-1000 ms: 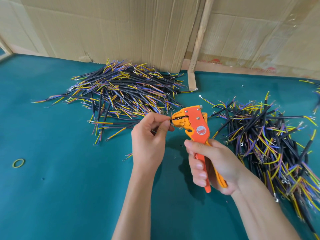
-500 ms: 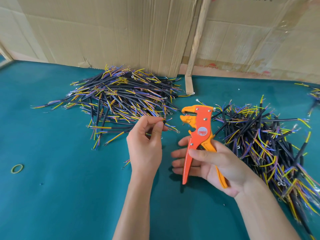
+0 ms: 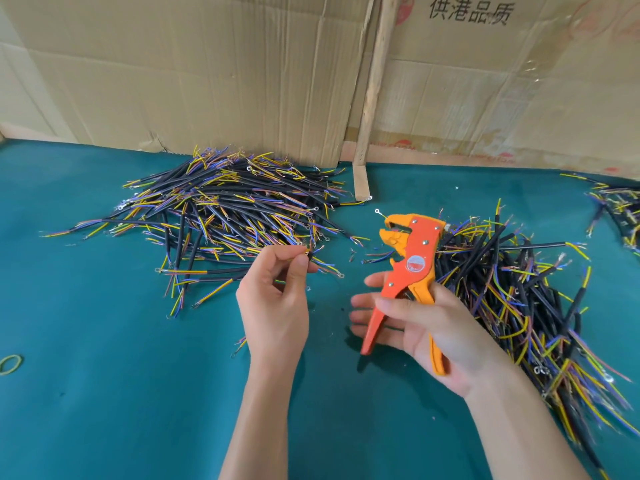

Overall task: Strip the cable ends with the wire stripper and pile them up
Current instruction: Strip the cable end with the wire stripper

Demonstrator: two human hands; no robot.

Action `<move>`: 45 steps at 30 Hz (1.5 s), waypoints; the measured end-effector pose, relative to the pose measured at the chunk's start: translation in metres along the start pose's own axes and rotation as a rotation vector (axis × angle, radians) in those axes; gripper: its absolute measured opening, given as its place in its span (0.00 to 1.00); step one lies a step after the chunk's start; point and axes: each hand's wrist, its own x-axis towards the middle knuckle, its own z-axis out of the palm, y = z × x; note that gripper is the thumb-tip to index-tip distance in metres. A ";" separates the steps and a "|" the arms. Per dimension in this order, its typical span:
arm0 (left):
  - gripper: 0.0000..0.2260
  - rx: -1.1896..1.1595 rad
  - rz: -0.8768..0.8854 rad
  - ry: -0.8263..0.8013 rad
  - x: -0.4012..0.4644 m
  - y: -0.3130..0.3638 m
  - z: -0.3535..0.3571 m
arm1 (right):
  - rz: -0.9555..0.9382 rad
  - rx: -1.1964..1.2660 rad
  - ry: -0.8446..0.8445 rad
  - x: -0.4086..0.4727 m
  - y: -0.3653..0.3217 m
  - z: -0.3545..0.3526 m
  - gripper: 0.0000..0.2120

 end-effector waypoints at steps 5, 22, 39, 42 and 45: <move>0.10 0.011 0.007 -0.034 -0.001 0.004 0.002 | 0.113 -0.095 -0.068 -0.005 0.001 0.002 0.26; 0.08 0.087 0.065 -0.175 -0.006 0.001 0.008 | 0.125 -0.050 -0.154 -0.015 0.015 0.013 0.17; 0.08 0.097 0.075 -0.212 -0.005 0.006 0.006 | 0.118 -0.063 -0.190 -0.013 0.015 0.011 0.04; 0.08 0.086 0.071 -0.231 -0.005 0.005 0.006 | 0.130 -0.060 -0.202 -0.013 0.015 0.010 0.04; 0.07 0.072 0.061 -0.255 -0.004 0.004 0.005 | 0.137 -0.068 -0.218 -0.013 0.014 0.008 0.02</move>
